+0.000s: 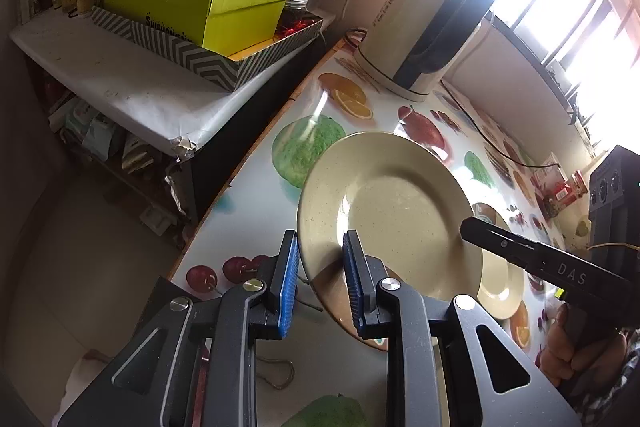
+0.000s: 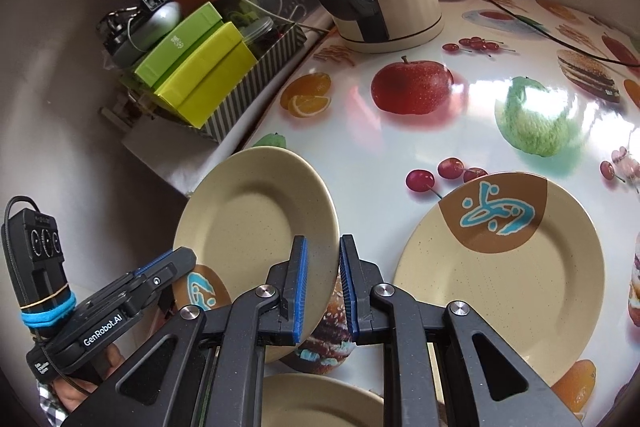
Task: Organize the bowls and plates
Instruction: 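Lift the held plate with the right gripper and carry it over another plate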
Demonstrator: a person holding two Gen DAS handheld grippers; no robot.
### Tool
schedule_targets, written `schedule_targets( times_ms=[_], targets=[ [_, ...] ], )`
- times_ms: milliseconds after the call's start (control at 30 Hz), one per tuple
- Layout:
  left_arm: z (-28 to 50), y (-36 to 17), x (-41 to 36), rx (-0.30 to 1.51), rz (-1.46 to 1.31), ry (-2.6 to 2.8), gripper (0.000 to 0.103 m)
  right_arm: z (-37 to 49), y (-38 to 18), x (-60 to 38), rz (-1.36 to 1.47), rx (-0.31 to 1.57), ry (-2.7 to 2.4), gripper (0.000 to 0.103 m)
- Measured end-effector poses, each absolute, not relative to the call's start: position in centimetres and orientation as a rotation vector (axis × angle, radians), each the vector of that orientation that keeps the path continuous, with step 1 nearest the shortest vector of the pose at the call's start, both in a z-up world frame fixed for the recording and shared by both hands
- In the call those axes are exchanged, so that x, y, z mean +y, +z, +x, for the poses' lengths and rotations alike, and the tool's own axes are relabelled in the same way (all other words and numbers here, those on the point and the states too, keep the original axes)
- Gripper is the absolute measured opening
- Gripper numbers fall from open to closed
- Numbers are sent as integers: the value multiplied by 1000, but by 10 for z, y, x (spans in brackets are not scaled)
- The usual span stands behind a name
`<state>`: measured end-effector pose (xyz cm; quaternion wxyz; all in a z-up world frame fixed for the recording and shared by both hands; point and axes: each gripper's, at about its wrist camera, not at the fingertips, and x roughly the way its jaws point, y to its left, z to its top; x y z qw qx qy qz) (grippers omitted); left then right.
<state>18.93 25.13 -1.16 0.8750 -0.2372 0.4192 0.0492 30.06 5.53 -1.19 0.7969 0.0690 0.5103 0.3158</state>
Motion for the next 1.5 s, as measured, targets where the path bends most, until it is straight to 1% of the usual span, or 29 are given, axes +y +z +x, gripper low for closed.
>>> schedule_targets(
  times_ms=[267,700,1500],
  targets=[
    [172,1,239,857,-478,94,23,283,0,44,162,1081,677,16],
    [144,3,212,866,-467,55,23,247,4,14,177,1073,646,16],
    [108,-18,172,930,-459,2,23,190,-9,-34,229,1091,587,16]
  ],
)
